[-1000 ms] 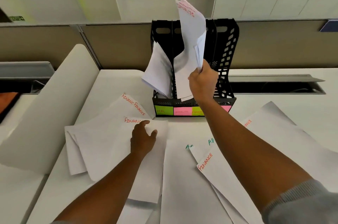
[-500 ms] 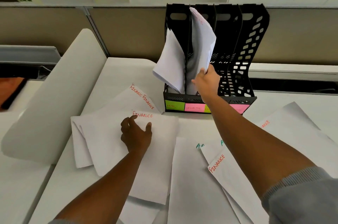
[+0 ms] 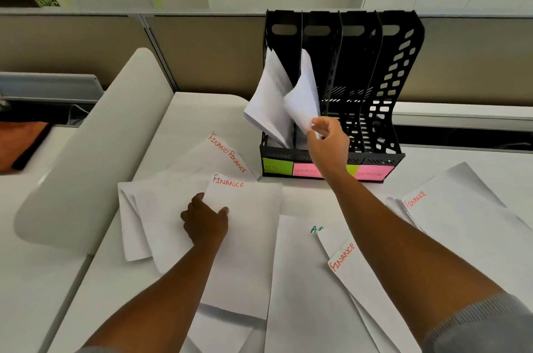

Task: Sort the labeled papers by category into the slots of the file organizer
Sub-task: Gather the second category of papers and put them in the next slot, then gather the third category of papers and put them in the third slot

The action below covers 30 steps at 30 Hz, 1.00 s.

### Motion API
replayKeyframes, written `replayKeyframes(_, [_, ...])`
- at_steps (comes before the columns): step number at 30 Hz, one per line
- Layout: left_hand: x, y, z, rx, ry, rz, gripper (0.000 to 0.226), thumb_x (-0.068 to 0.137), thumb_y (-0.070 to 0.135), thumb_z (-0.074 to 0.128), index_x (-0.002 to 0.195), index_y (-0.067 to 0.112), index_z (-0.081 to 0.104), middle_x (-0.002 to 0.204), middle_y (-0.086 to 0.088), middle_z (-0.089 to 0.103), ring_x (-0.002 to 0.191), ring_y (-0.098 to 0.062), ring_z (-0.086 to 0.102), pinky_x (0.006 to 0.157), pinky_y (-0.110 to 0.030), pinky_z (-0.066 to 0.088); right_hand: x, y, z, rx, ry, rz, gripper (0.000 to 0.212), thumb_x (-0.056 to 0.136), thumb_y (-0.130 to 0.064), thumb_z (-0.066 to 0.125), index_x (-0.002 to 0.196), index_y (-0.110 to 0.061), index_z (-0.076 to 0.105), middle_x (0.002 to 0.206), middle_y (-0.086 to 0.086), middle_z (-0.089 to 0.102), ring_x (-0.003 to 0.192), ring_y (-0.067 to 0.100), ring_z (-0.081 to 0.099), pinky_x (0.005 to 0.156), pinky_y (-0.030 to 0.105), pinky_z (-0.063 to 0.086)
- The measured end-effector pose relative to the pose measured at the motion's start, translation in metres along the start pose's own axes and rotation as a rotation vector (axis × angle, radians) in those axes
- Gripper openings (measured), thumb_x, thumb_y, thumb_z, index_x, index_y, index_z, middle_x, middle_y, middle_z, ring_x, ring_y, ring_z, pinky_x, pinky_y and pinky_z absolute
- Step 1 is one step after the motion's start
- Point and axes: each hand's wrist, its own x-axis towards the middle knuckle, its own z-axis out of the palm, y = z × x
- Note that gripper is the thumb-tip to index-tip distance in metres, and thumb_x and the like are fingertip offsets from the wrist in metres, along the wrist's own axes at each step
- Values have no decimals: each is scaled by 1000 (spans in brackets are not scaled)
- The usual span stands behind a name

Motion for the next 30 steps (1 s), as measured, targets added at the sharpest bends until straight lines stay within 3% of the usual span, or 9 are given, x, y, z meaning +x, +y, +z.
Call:
replayKeyframes(6, [-5,-12,-4,-55,-40,51,41,96,27,53,132,7,50,126,-18,60,117,-37,54,99,-48,46,-49,12,-1,106,-159,-47,7,86,-26,68,82,-22,65,73,2,71,68,18,70,67,40,60])
replayKeyframes(10, [-4,-11,-10,-87,-65,63,38,99,30,45,128,6,49,121,-21,61,112,-39,57,97,-50,48,-80,30,3,19,-286,55,14,82,-33,71,76,-25,62,71,-2,69,65,14,69,63,35,57])
replayKeyframes(13, [1,-11,-15,-96,-76,90,36,100,31,42,124,5,50,118,-21,61,108,-39,59,95,-51,49,-91,45,4,-126,-352,121,29,77,-46,74,89,-22,63,86,-7,68,71,9,65,67,27,51])
replayKeyframes(16, [9,-12,-20,-92,-95,132,35,101,31,41,121,4,51,117,-22,61,107,-40,59,93,-53,50,-98,53,7,-235,-473,257,64,69,-57,76,116,-20,55,109,-5,63,88,13,63,78,29,51])
replayKeyframes(21, [32,-11,-27,-194,-201,263,28,101,25,41,109,2,54,108,-19,64,99,-35,61,88,-44,51,-98,56,19,-277,-491,363,94,67,-47,82,141,-15,34,136,6,51,120,23,52,95,33,45])
replayKeyframes(24, [49,-8,-34,-240,-241,265,27,102,22,39,108,4,57,108,-17,64,94,-28,58,83,-33,44,-95,52,24,-258,-541,407,82,69,-45,82,134,-15,42,123,6,58,109,25,59,92,35,51])
replayKeyframes(26, [61,-6,-38,-237,-255,278,29,102,25,40,110,4,59,108,-16,64,96,-29,59,83,-33,45,-96,50,28,-174,-629,413,58,74,-37,80,119,-13,54,111,6,64,88,20,66,71,26,57])
replayKeyframes(28, [71,-3,-40,-234,-234,300,30,102,26,41,105,5,62,105,-15,65,101,-34,62,83,-34,47,-99,50,32,-108,-690,424,41,80,-28,76,114,-11,61,102,7,69,71,16,67,50,15,49])
replayKeyframes(30, [83,1,-42,-184,-182,309,30,101,23,42,115,7,63,117,-15,64,114,-35,58,93,-38,47,-103,53,38,-83,-673,452,35,83,-23,72,114,-9,65,94,7,70,66,16,68,49,15,49])
